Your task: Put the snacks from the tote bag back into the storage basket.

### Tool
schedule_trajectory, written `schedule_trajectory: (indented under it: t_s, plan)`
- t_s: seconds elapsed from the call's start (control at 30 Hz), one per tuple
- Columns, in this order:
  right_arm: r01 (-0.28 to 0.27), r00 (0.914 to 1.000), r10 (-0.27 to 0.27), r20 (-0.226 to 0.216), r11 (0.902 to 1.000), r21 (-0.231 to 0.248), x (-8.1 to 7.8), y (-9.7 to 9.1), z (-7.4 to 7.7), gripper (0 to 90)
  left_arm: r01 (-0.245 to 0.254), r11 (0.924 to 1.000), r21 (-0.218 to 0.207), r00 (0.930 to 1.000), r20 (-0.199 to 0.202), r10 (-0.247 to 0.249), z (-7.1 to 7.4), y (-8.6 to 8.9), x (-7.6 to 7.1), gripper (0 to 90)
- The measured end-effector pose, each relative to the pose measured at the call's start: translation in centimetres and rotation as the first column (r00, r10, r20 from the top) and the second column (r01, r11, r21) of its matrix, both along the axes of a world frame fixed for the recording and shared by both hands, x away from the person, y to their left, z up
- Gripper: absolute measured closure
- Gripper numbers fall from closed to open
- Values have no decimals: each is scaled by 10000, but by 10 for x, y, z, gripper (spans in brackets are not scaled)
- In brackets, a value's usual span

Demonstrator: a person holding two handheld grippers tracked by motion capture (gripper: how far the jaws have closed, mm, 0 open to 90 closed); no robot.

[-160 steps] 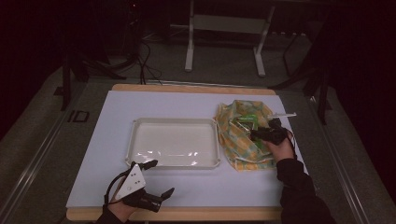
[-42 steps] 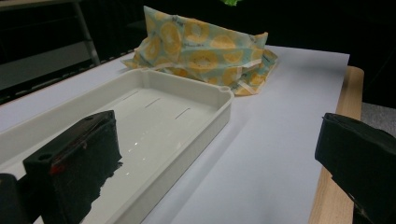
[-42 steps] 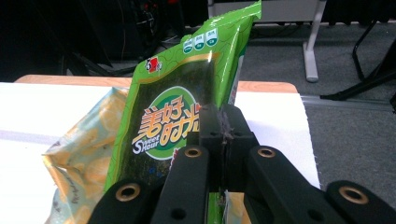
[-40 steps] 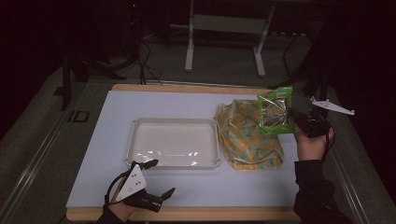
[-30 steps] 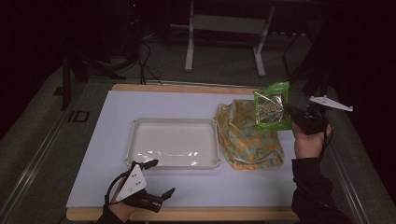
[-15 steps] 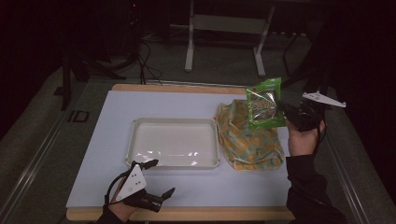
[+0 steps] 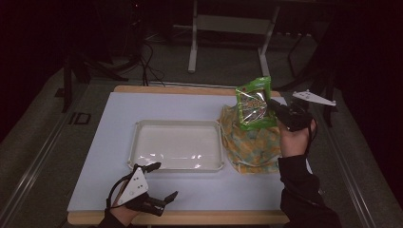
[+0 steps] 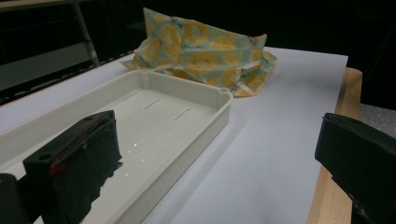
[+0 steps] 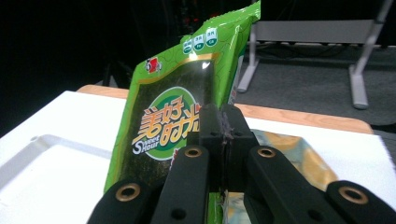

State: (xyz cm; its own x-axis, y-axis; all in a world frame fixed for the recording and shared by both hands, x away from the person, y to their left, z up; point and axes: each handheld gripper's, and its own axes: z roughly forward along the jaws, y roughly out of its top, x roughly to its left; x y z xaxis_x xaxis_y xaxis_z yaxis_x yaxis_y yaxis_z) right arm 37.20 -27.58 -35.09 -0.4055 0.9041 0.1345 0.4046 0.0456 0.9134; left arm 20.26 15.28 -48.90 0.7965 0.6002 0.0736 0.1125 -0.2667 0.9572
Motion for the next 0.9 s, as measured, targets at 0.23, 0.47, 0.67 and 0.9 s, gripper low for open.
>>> schedule_trajectory:
  t_s: [0.23,0.47,0.67,0.9]
  plan:
    - [-289,9996,289,-36,9996,20,1,16,-2,892,7,10000,14,10000,20,-7,0,0,0,4]
    - [-545,9985,546,-96,9985,71,1,30,-6,892,16,10000,-5,10000,43,-16,0,0,-1,4]
    - [-697,9975,700,-116,9973,252,0,41,-11,892,17,10000,5,10000,44,-17,1,0,-1,4]
    - [-912,9956,920,-150,9949,435,-3,54,-16,892,10,10000,19,10000,66,-10,1,1,-1,4]
